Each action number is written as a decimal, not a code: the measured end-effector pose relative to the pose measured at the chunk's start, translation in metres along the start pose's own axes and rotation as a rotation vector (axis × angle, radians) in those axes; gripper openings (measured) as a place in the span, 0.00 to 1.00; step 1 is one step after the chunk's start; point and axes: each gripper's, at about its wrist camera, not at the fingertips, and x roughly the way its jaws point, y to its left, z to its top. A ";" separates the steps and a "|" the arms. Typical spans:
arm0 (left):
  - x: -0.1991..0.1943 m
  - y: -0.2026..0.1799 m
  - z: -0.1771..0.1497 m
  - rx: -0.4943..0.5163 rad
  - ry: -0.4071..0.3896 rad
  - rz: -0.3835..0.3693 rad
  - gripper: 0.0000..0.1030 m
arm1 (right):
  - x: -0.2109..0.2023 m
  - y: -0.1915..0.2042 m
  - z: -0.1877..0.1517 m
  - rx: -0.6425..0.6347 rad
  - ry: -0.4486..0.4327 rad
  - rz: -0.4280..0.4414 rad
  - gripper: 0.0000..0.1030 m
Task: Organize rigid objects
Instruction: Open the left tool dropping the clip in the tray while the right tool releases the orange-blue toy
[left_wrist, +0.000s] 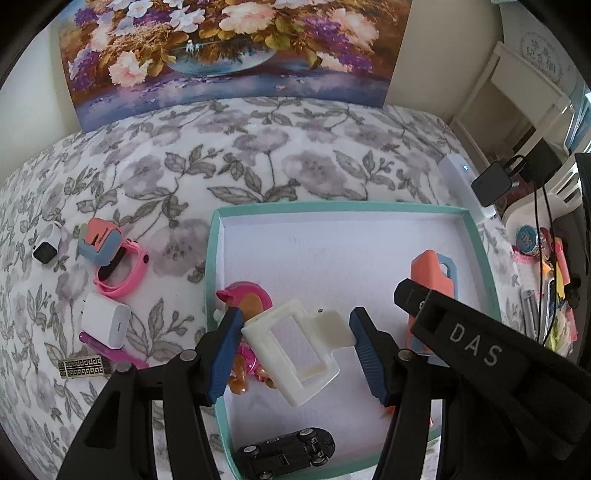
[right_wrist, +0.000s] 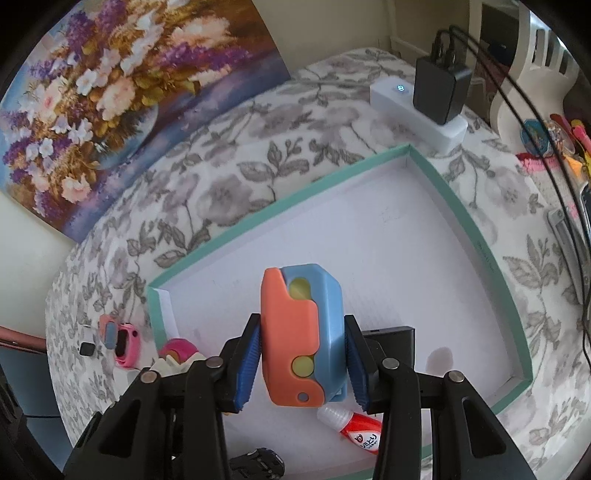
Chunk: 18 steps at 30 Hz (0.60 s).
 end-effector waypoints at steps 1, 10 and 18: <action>0.002 0.000 0.000 0.002 0.004 0.003 0.60 | 0.001 -0.001 0.000 0.002 0.006 0.000 0.45; 0.011 -0.001 -0.001 0.014 0.022 0.024 0.60 | 0.007 0.000 -0.001 -0.004 0.021 -0.020 0.45; 0.013 -0.001 -0.002 0.019 0.035 0.024 0.60 | 0.012 -0.003 0.000 0.016 0.042 -0.027 0.45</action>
